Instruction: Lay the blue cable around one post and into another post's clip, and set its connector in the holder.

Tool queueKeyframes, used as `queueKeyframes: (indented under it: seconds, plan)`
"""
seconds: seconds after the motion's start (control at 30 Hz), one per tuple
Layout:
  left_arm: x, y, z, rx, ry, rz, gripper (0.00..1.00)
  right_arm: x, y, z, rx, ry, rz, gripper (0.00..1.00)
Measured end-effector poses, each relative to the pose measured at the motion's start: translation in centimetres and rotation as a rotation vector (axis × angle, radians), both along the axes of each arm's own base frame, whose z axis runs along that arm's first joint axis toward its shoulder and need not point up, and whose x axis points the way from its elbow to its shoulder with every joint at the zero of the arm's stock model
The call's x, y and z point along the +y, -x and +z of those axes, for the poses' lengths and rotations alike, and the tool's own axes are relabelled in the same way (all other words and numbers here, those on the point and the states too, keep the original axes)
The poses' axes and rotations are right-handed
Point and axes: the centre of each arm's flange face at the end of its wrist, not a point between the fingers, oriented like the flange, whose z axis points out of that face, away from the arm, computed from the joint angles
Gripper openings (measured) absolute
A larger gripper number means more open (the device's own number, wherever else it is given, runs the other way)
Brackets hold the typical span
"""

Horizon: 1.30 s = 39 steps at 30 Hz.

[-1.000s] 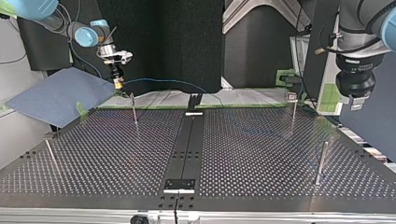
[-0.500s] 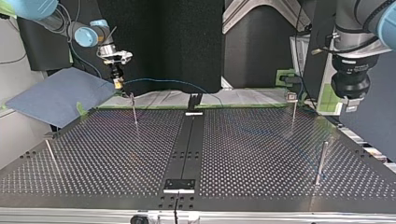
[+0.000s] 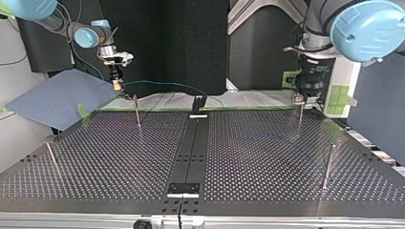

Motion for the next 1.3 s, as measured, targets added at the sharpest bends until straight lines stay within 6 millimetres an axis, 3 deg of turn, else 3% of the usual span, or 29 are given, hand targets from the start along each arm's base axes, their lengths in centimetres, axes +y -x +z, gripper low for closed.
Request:
queueKeyframes:
  seconds: [0.23,0.43,1.0,1.3]
  plan:
    - [-2.1,-1.4,-2.4,0.001,0.039,0.002,1.00,-0.1,0.9,-0.1,0.022,-0.006,-0.020,0.00]
    - [-4.1,-1.8,-6.3,0.037,0.066,0.003,1.00,0.0,0.9,-0.2,0.040,-0.008,-0.019,0.00]
    - [-10.1,0.0,-17.0,0.177,0.132,-0.139,1.00,0.1,0.6,-0.3,0.047,-0.015,-0.031,0.00]
    - [-14.6,-1.2,-18.1,0.135,0.172,-0.230,1.00,0.4,0.8,-0.4,0.056,-0.042,-0.063,0.00]
